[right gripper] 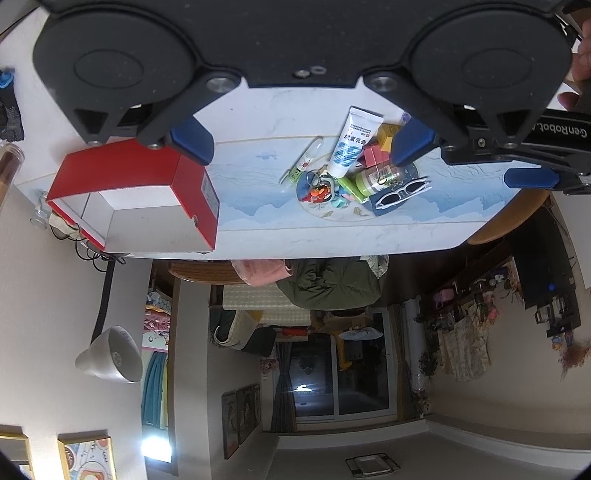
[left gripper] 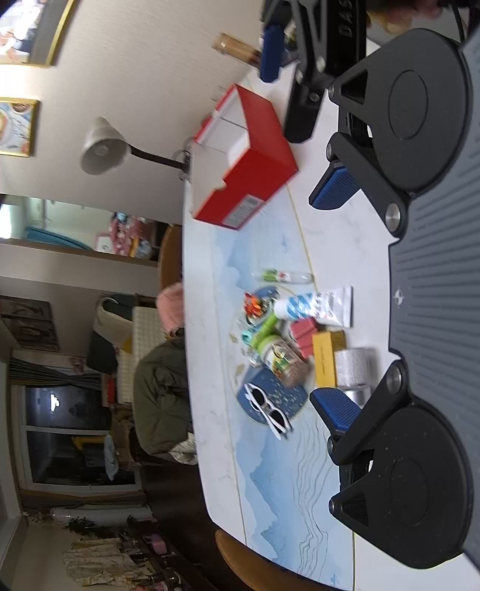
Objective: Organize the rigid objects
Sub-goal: 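Grasp the silver-capped jar with the left gripper while the right grasps the green glue stick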
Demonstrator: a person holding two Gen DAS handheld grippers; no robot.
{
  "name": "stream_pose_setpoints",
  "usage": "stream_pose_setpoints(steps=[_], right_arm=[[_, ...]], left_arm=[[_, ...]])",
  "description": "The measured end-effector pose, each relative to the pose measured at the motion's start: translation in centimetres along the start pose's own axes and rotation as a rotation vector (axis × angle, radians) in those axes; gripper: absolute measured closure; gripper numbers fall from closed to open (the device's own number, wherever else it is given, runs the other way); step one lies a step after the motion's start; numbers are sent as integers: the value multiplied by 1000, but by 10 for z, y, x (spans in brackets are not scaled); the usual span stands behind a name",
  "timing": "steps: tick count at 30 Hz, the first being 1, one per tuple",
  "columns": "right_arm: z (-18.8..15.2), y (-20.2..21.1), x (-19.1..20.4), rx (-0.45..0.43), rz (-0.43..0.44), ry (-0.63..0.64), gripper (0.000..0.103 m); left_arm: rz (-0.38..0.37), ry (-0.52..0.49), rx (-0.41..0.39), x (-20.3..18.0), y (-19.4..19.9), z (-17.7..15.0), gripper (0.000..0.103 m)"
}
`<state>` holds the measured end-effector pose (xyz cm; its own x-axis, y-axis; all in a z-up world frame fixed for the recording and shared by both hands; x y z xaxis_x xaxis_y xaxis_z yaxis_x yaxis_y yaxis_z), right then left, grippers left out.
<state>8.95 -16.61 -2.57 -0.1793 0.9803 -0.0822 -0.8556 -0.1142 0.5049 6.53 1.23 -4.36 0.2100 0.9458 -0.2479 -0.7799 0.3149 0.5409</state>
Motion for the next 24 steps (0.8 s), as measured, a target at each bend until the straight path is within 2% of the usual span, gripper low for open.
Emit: stream_pose_setpoints(steps=[9, 15, 24], right_arm=[[-1, -42, 8, 50, 25, 42, 1], [-1, -85, 15, 85, 50, 77, 3], [2, -171, 22, 145, 39, 142, 8]], left_arm=[[112, 47, 28, 48, -31, -19, 0], [179, 76, 74, 75, -56, -33, 0], [229, 97, 144, 95, -96, -48, 0]])
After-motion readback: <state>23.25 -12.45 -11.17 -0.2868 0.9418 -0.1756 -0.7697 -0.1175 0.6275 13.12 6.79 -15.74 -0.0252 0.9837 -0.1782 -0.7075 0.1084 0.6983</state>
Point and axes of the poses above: each gripper's, at about its wrist camera, not at the fingertips, and y roughly against the way its jaws point, x to its left, z to its top, the point moved 6 cm from there along -y, roughly the way its jaws point, and after that the axes turned 15 degrees about -z, right-handed, at the moved point
